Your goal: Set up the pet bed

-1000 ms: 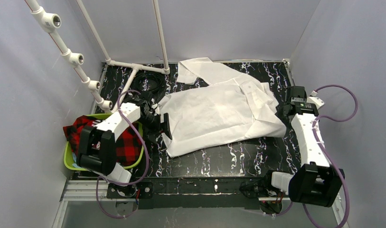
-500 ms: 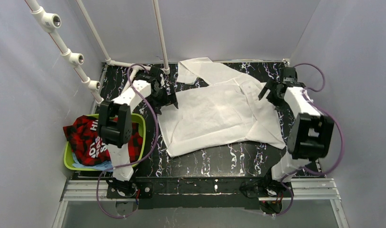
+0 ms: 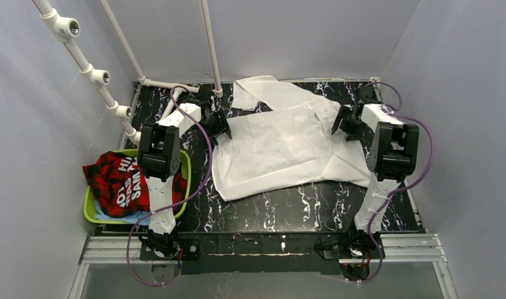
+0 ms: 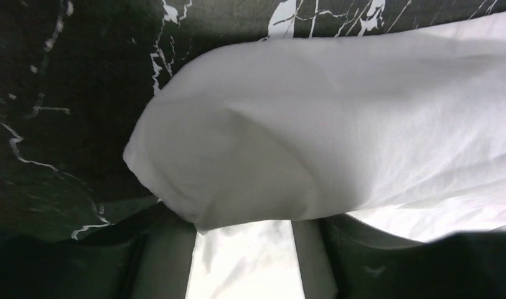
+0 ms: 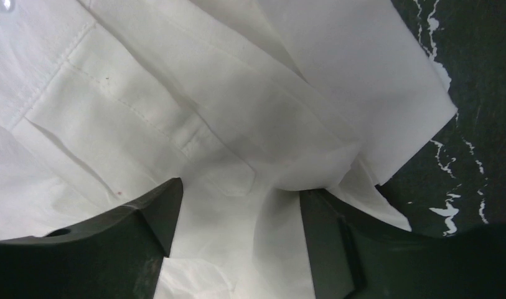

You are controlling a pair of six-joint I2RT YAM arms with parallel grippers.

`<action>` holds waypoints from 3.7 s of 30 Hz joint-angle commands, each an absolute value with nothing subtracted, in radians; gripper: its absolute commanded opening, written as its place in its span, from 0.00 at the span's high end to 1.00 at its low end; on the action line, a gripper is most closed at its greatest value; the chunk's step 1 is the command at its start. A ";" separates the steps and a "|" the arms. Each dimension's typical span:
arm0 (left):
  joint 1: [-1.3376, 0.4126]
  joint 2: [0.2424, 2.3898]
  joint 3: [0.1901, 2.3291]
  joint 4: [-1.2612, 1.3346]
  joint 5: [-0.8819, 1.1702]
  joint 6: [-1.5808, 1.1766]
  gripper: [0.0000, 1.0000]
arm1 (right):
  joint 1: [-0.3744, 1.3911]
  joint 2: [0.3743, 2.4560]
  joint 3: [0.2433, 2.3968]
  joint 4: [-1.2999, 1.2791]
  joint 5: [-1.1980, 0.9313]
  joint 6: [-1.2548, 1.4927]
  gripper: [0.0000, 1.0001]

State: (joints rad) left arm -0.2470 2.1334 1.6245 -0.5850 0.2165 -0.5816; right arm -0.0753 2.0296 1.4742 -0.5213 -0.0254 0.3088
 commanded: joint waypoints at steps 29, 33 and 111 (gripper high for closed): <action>-0.192 2.177 1.989 -0.859 0.114 -0.472 0.08 | 0.036 1.974 1.579 -0.372 -0.039 0.326 0.16; -0.191 2.270 2.066 -0.872 0.078 -0.471 0.11 | 0.062 2.163 1.807 -0.371 -0.080 0.221 0.15; -0.417 1.599 1.161 -0.808 -0.043 -0.615 0.10 | 0.312 1.685 1.182 -0.498 0.370 0.152 0.13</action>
